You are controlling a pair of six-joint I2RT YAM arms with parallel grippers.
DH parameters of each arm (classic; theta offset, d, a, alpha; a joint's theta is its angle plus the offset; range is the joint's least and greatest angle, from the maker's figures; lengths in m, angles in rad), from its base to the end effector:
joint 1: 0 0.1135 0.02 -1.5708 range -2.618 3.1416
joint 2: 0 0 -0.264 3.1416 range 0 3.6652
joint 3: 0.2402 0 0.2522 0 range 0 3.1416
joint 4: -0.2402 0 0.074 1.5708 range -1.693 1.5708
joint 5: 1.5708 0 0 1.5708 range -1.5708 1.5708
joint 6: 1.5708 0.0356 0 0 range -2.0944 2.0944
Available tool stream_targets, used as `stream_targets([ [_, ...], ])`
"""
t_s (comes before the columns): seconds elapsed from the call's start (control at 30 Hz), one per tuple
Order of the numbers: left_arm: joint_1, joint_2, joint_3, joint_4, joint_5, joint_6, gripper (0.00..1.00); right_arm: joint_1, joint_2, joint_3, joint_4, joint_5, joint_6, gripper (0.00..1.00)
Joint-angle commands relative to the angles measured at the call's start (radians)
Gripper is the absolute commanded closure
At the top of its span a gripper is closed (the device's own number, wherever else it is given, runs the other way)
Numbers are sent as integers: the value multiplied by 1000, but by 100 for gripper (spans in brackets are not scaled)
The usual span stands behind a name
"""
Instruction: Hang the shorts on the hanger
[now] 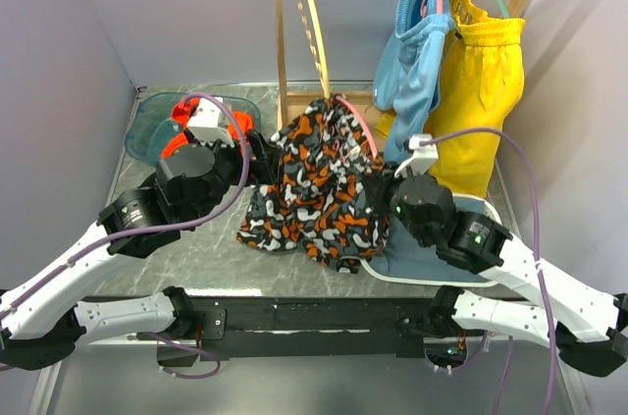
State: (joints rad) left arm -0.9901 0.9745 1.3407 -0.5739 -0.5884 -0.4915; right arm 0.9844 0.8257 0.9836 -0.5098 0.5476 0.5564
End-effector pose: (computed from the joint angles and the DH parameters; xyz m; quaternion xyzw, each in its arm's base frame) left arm 0.1155 -0.1400 0.4543 0.0063 0.7653 -0.2407 0.5969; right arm 0.1103 0.1326 0.3693 -0.0164 0.8043 0.2247 0.5499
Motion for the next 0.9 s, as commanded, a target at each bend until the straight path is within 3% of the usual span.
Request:
stream_targets([
  [0.0,-1,-10,20,5,-11,-10,4,-47,59,180,85,78,-18,100],
  [0.43,-1,16,32,2,58,14,4,-257,263,492,114,23,-208,100],
  [0.87,-1,32,57,-20,74,31,4,-372,411,722,163,-77,-414,100],
])
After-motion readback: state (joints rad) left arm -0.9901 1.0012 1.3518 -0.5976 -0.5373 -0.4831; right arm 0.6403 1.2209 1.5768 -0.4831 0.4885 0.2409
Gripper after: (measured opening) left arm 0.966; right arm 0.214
